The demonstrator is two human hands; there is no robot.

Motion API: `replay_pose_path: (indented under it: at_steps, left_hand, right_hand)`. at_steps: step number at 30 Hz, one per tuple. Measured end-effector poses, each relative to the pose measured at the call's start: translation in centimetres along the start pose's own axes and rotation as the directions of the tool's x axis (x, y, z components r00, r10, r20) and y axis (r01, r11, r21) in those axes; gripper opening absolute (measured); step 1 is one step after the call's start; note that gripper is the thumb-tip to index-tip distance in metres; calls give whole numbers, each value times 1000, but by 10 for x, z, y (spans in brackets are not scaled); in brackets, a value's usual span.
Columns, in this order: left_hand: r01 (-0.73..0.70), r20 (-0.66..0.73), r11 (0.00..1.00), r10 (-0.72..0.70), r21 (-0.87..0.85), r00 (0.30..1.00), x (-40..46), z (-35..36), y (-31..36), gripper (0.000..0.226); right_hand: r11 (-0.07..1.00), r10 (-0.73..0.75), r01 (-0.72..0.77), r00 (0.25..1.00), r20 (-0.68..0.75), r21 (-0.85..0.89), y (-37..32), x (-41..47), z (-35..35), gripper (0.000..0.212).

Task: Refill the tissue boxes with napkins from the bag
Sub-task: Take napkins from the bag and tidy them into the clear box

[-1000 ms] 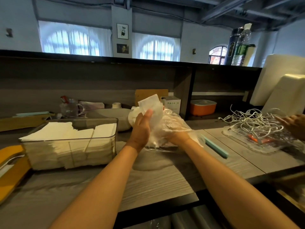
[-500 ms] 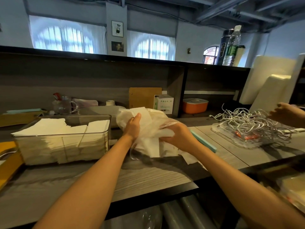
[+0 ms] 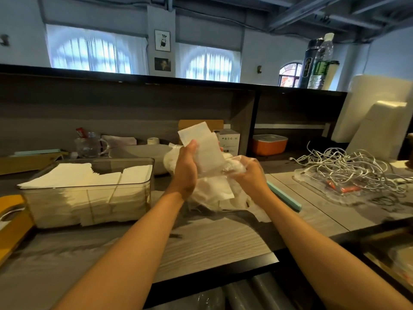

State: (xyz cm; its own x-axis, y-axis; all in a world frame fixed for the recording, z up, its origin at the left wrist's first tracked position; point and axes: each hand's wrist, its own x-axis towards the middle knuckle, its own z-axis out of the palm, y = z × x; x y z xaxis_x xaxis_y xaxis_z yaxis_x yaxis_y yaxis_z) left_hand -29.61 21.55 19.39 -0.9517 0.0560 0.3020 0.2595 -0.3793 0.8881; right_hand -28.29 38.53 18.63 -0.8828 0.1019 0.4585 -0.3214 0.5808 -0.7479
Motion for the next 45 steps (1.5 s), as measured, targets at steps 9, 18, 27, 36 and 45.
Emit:
replay_pose_path:
  at_steps: [9,18,27,36,45]
  left_hand:
    - [155,59,987,-158,42,986,-3,0,-21,62]
    - [169,-36,985,-168,23,985,-9,8,-26,52]
    - [176,-124,984,-169,42,978,-10,6,-20,51]
    - [167,-183,984,-174,-55,967,14,-9,-37,85]
    - [181,-202,983,-180,-15,963,5,-7,8,44]
  right_hand:
    - [995,13,-41,951,310,86,23,-20,-33,43]
    - [979,-43,117,921,387,-169,23,-33,-35,60]
    - [974,-190,204,973,128,-100,21,-22,-17,32]
    - [943,-119,173,973,-198,284,-10,9,-14,31]
    - [848,5,175,942,-337,500,-60,42,-16,40]
